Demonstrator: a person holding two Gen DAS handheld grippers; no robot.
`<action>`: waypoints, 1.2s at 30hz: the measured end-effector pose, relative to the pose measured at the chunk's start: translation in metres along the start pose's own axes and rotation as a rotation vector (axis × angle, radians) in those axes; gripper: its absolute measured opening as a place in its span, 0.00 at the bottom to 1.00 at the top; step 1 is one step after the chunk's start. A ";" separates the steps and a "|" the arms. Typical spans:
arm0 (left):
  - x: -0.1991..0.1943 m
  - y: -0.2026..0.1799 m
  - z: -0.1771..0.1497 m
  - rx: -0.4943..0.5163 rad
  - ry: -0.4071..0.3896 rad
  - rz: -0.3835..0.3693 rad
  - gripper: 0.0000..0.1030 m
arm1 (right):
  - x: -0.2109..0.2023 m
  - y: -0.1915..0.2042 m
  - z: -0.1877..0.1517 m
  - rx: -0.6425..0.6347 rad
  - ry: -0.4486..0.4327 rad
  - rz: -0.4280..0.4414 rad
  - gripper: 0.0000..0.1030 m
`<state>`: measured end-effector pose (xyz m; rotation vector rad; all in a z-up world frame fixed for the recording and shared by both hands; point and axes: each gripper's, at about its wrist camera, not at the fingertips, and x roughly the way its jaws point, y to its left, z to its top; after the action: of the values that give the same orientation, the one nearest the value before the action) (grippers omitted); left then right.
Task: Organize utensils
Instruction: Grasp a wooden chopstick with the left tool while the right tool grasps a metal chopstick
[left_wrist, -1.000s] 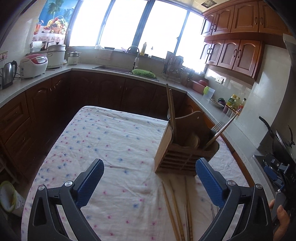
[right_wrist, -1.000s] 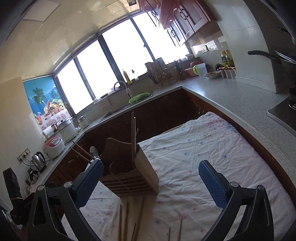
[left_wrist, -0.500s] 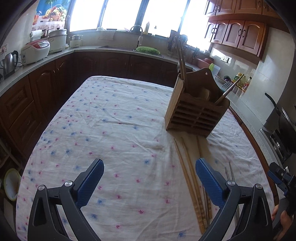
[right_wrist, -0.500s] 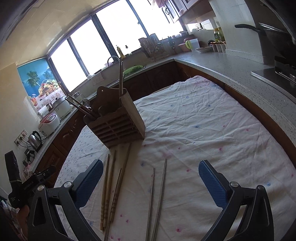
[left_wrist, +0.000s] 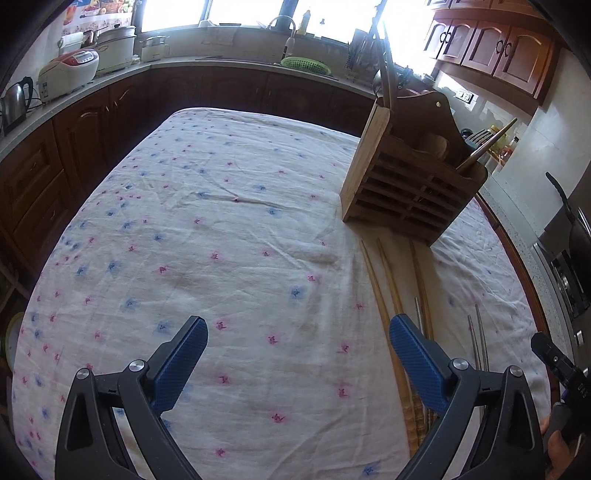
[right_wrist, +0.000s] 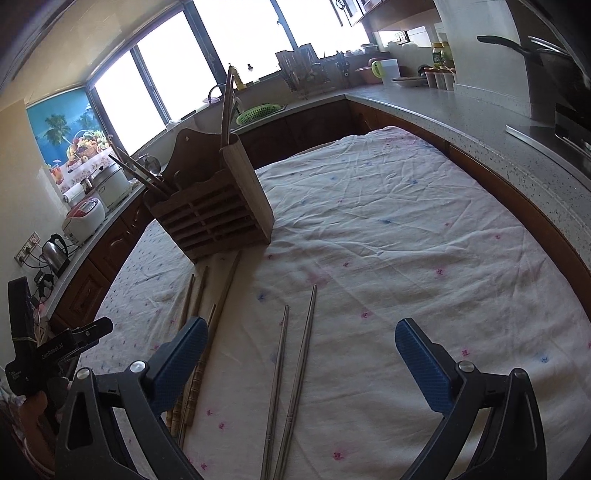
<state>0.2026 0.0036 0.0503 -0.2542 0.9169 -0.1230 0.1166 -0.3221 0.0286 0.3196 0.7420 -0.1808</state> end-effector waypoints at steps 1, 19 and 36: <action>0.003 -0.001 0.001 0.002 0.007 0.004 0.96 | 0.003 0.000 -0.001 -0.004 0.009 -0.005 0.95; 0.091 -0.068 0.041 0.174 0.091 -0.011 0.49 | 0.051 0.001 -0.005 -0.054 0.150 -0.075 0.55; 0.097 -0.062 0.010 0.284 0.166 -0.085 0.20 | 0.070 0.016 -0.005 -0.175 0.189 -0.115 0.12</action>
<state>0.2689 -0.0753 -0.0015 -0.0187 1.0401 -0.3542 0.1688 -0.3085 -0.0193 0.1279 0.9583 -0.1948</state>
